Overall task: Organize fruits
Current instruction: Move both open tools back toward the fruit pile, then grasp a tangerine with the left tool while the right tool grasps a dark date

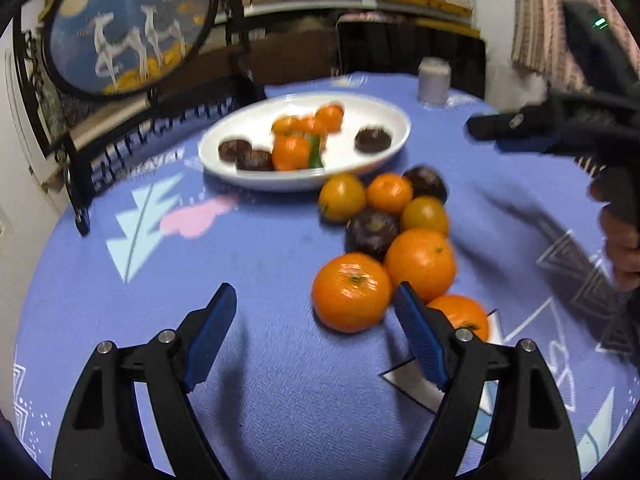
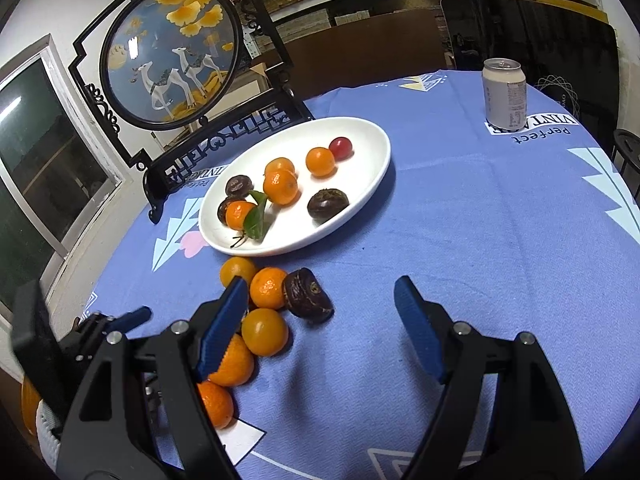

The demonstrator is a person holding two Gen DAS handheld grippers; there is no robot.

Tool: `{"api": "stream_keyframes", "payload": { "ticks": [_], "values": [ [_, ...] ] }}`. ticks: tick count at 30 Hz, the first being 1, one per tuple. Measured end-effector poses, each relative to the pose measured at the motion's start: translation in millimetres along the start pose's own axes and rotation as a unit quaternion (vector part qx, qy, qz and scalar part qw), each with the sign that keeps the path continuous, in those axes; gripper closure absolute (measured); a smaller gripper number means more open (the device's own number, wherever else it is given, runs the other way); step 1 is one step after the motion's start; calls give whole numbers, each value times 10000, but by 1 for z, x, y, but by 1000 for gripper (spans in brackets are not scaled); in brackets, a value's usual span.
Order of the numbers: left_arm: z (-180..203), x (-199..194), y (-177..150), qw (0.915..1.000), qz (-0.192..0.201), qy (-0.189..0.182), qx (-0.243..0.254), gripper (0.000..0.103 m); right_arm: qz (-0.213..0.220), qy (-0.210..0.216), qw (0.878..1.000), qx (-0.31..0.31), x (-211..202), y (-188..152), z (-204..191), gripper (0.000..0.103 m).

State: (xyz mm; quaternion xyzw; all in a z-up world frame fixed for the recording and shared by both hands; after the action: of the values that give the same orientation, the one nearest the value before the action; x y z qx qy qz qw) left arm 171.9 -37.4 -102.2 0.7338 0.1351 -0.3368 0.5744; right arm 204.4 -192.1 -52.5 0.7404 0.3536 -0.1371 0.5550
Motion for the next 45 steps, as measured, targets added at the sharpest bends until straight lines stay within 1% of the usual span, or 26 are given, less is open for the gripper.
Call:
{"api": "stream_keyframes", "payload": {
  "ticks": [1, 2, 3, 5, 7, 8, 10, 11, 12, 14, 16, 19, 23, 24, 27, 29, 31, 33, 36, 38, 40, 43, 45],
  "values": [
    [1, 0, -1, 10000, -29, -51, -36, 17, 4, 6, 10000, -5, -1, 0, 0, 25],
    [-1, 3, -1, 10000, -55, -16, -52, 14, 9, 9, 10000, -6, -1, 0, -1, 25],
    [-4, 3, 0, 10000, -38, 81, -45, 11, 10, 10, 10000, -14, -1, 0, -1, 25],
    [-17, 0, 2, 9994, 42, 315, -109, 10, -3, -9, 10000, -47, 0, -1, -2, 25],
    [-41, -2, 2, 9974, 17, 626, -366, 10, -40, -23, 10000, -59, 3, -2, -1, 25],
    [-48, -2, 2, 9964, 8, 695, -478, 10, -67, -18, 10000, -64, 4, -4, -2, 25],
    [-54, -2, 1, 9959, -46, 577, -700, 10, -179, 40, 9998, -82, 11, -9, -5, 25],
    [-48, -1, 0, 9967, -59, 479, -646, 10, -237, 81, 9996, -86, 14, -12, -7, 25],
    [-41, 0, 1, 9978, -44, 442, -485, 10, -281, 94, 9995, -92, 17, -15, -9, 25],
    [-29, -1, 2, 9986, 9, 495, -198, 10, -394, 154, 9990, -122, 24, -20, -15, 26],
    [-21, 3, -1, 9986, -86, 530, -2, 10, -377, 7, 9991, -218, 30, -21, -17, 27],
    [-24, 6, -3, 9985, -165, 500, -117, 10, -398, -282, 9980, -392, 38, -22, -14, 27],
    [-27, 7, -4, 9982, -224, 498, -228, 10, -448, -666, 9960, -387, 46, -20, 4, 28],
    [-27, 7, -4, 9982, -227, 504, -220, 10, -380, -665, 9968, -210, 44, -15, 13, 29],
    [-26, 4, -3, 9984, -168, 508, -202, 10, -190, -941, 9952, 165, 34, -2, 42, 33],
    [-25, 4, -3, 9983, -165, 521, -184, 10, -170, -946, 9947, 375, 30, 2, 58, 33],
    [-25, 5, -3, 9983, -165, 531, -177, 10, -166, -888, 9949, 458, 28, 2, 63, 33],
    [-26, 4, -2, 9983, -143, 537, -180, 10, -159, -826, 9960, 317, 28, 1, 56, 34],
    [-27, 3, 0, 9983, -86, 554, -187, 10, -214, -930, 9948, -341, 37, -6, 35, 40],
    [-27, 4, 0, 9983, -110, 540, -197, 10, -271, -987, 9928, -618, 43, -11, 26, 41],
    [-26, 7, 0, 9986, -139, 471, -219, 10, -326, -990, 9912, -816, 51, -14, 18, 44],
    [-24, 11, 2, 9987, -181, 436, -217, 12, -383, -999, 9889, -1033, 62, -19, 9, 44],
    [-24, 15, 3, 9985, -206, 442, -229, 17, -419, -1045, 9873, -1117, 67, -21, 6, 44]
  ]
}}
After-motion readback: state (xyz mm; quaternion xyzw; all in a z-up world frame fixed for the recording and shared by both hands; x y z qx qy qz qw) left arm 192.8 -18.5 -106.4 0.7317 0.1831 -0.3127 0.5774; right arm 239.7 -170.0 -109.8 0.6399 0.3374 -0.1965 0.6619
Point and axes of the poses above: each gripper's, at about its wrist camera, not at the fingertips, and x roughly the way its jaws point, z to its right, y to its top, the point moved 10 cm from there along x, roughly the way its jaws point, and after that the axes turned 4 degrees about z, right-handed, at the moved point
